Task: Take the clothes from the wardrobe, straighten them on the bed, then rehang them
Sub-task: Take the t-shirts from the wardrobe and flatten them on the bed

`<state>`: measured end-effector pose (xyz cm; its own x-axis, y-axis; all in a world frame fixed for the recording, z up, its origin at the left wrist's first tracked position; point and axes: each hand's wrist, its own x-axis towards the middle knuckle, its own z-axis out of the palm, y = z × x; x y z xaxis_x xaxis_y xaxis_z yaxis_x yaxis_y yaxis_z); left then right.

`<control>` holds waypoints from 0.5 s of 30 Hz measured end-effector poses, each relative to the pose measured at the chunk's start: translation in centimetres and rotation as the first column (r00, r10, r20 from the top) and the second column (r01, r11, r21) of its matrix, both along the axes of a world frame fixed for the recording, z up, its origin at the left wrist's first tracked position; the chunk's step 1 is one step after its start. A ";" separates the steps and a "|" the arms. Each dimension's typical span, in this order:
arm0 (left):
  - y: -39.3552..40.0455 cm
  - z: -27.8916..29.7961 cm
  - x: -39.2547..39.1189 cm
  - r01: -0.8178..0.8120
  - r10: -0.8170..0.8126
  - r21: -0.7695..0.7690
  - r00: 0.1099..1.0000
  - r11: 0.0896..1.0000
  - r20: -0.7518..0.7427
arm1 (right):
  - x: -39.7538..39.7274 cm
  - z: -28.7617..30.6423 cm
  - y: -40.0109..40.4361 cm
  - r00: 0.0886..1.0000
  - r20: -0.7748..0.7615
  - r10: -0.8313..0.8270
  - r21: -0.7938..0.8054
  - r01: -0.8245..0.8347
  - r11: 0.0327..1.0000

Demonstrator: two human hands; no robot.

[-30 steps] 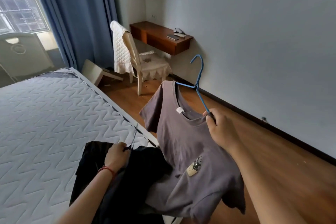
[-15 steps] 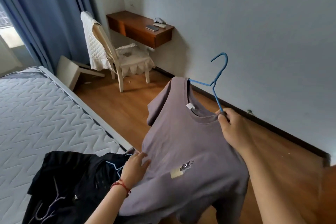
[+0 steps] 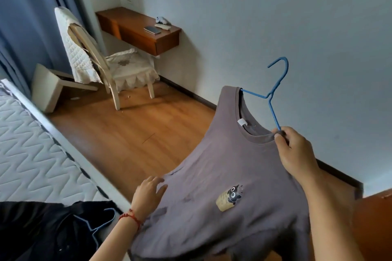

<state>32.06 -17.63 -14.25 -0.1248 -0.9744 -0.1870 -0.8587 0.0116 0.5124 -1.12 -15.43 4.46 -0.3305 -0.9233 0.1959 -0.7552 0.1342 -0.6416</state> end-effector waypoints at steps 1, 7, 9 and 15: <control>-0.9 -0.3 -0.7 -0.005 0.005 0.001 1.000 1.000 -0.003 | -1.0 -0.4 -0.8 1.000 -0.001 -0.001 -0.002 0.001 1.000; -7.7 -2.1 -4.6 -0.095 0.096 0.018 0.994 0.995 -0.058 | -5.0 -3.5 -5.3 0.997 -0.071 -0.034 0.032 0.036 0.999; -10.3 -2.1 -5.9 -0.097 0.098 0.014 0.993 0.995 -0.063 | -5.9 -4.0 -7.3 0.996 -0.081 -0.028 0.061 0.033 0.998; -17.3 -1.0 -8.0 -0.126 0.125 -0.021 0.991 0.992 -0.046 | -8.5 -4.2 -15.1 0.990 -0.119 0.073 0.105 -0.060 0.993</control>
<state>24.05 -34.93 -15.21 -0.0087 -0.9870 -0.1604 -0.8307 -0.0821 0.5506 -9.61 -30.54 0.21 -0.2470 -0.9594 0.1358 -0.8368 0.1406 -0.5291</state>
